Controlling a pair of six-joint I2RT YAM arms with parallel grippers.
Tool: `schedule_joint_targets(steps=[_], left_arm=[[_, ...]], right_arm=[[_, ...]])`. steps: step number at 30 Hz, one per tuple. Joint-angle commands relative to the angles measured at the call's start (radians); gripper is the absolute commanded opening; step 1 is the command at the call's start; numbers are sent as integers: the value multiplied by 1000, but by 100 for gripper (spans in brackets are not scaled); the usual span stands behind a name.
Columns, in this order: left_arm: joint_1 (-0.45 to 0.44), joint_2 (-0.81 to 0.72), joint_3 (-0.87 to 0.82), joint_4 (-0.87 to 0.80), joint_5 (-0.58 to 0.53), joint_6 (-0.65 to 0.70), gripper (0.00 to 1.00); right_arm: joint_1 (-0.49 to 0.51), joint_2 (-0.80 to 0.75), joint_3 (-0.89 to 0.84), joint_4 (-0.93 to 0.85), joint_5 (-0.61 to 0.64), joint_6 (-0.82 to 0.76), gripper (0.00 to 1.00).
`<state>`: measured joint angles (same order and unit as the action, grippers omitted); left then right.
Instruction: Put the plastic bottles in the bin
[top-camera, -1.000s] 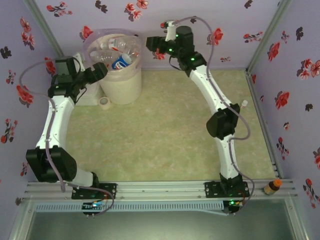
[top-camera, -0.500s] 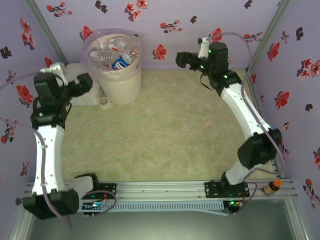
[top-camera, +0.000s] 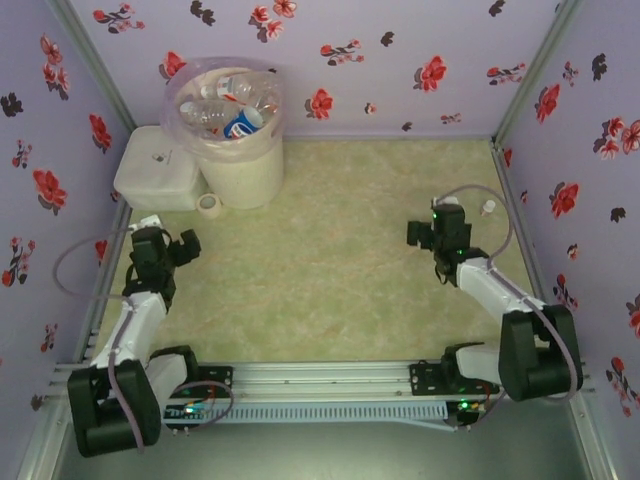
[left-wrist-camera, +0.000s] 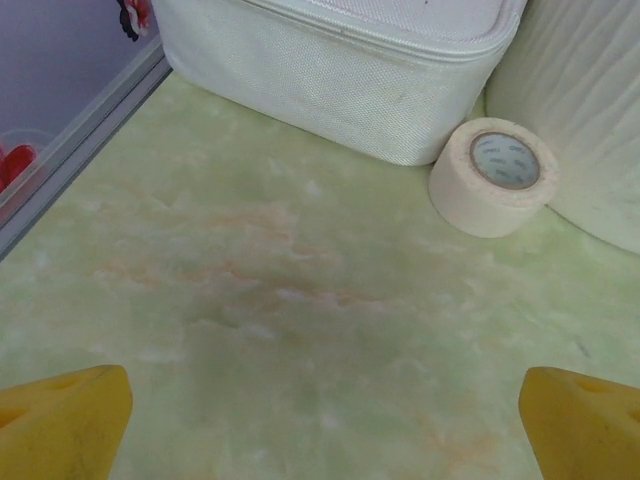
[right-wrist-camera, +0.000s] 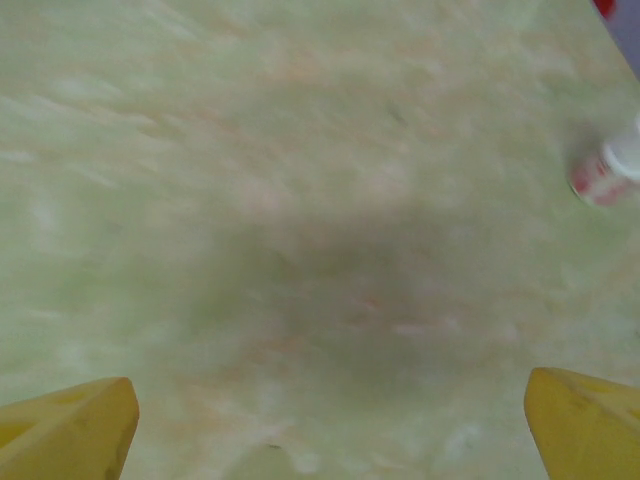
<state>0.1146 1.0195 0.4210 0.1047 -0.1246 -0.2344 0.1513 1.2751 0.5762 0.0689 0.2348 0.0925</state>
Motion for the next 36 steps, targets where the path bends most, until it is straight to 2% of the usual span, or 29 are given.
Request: schedule_joint_targets(steps=[1, 3, 5, 6, 8, 10, 11, 12, 13, 14, 16, 17, 18, 19, 21, 24, 26, 36], left_arm=[[5, 77, -51, 369, -5, 82, 100], [5, 136, -60, 455, 29, 97, 100], [5, 200, -59, 520, 47, 116, 100], [5, 234, -60, 557, 46, 124, 100], [11, 313, -45, 596, 46, 110, 100], [13, 346, -15, 580, 95, 100, 100], [13, 367, -28, 631, 120, 95, 100], [12, 411, -48, 731, 141, 95, 100], [6, 427, -54, 744, 170, 114, 100], [-15, 419, -46, 714, 159, 136, 100], [-55, 520, -75, 885, 149, 184, 100], [-70, 545, -78, 910, 137, 193, 100], [-84, 503, -49, 783, 109, 196, 100], [-100, 520, -41, 809, 77, 225, 100], [-116, 516, -20, 754, 53, 237, 100], [-116, 526, -24, 781, 47, 234, 100], [-116, 526, -24, 779, 46, 235, 100], [-116, 527, -21, 774, 42, 234, 100]], right_arm=[[-46, 91, -35, 293, 42, -13, 99], [-52, 160, -55, 380, 35, -21, 99], [-52, 179, -24, 385, 30, -20, 100], [-52, 202, -35, 461, 25, -49, 100], [-58, 250, -33, 515, 50, -61, 100], [-80, 261, -35, 524, 32, -37, 100], [-85, 255, -54, 555, 20, -34, 99], [-87, 252, -83, 612, 15, -36, 100], [-91, 243, -108, 643, 8, -34, 100], [-95, 242, -128, 681, -10, -33, 100], [-123, 273, -176, 791, -83, -25, 99], [-124, 308, -207, 909, -75, -21, 100], [-127, 307, -208, 887, -85, -23, 100], [-127, 276, -186, 788, -93, -29, 99], [-128, 293, -191, 847, -85, -18, 100], [-128, 277, -178, 787, -45, -5, 99], [-126, 290, -197, 848, -50, -18, 99], [-119, 285, -193, 827, -51, -25, 99]])
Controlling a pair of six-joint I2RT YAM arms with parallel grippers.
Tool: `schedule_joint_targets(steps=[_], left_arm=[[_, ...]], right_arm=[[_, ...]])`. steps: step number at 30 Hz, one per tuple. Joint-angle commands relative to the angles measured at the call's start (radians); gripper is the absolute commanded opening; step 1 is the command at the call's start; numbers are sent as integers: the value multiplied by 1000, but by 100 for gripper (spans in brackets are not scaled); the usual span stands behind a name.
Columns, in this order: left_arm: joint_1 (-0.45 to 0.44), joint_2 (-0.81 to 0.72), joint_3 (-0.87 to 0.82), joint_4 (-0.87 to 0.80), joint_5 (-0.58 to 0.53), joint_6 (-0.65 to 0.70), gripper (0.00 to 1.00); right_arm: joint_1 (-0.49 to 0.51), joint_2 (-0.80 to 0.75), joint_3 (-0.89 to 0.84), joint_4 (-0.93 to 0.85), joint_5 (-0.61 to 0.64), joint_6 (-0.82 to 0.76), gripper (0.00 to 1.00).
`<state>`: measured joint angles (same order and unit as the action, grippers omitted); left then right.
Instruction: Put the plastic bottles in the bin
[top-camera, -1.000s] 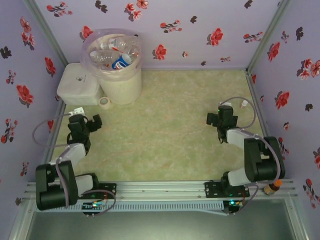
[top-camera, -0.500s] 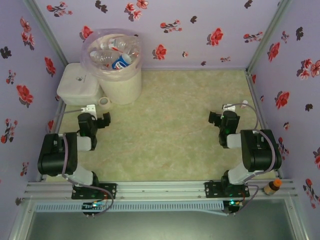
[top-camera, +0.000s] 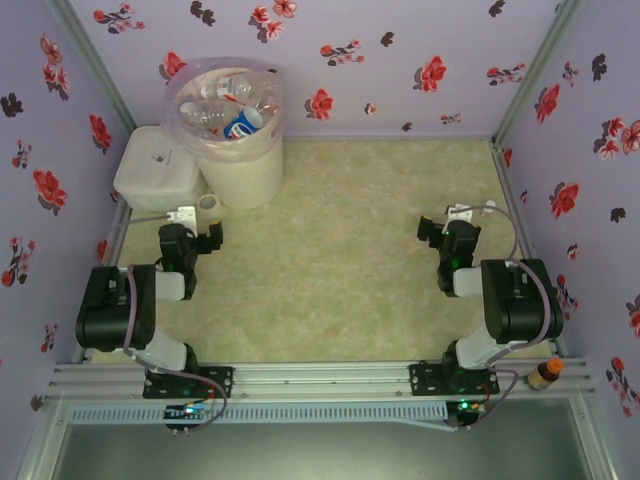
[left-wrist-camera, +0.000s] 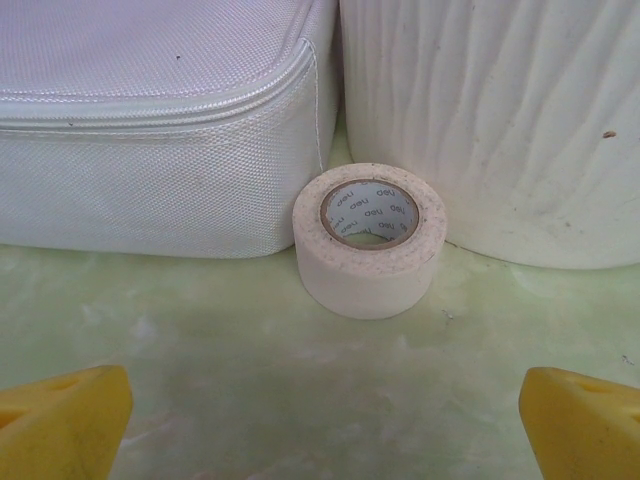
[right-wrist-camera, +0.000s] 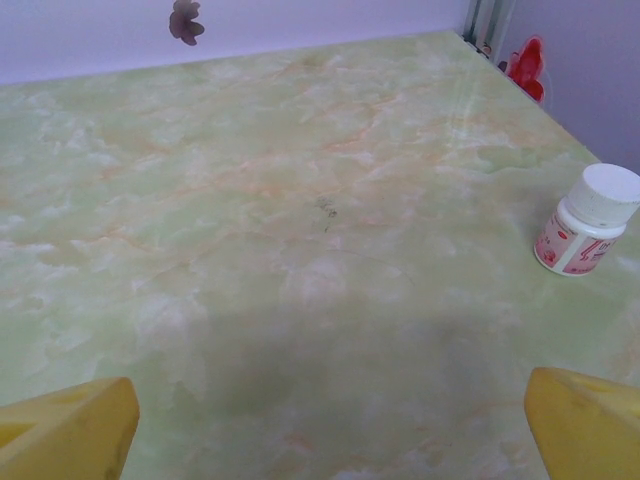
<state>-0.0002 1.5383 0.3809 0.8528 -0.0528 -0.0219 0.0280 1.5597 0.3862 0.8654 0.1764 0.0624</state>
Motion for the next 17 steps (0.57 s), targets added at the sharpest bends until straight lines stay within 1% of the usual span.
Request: schedule_joint_targets(steps=[1, 14, 17], left_arm=[[-1, 9, 19, 26, -30, 22, 100], [-1, 9, 21, 25, -30, 22, 100], [-1, 9, 20, 25, -30, 21, 100]], right_arm=[[4, 0, -2, 29, 7, 5, 99], [-3, 2, 7, 16, 11, 19, 99], [-2, -1, -4, 34, 58, 30, 99]])
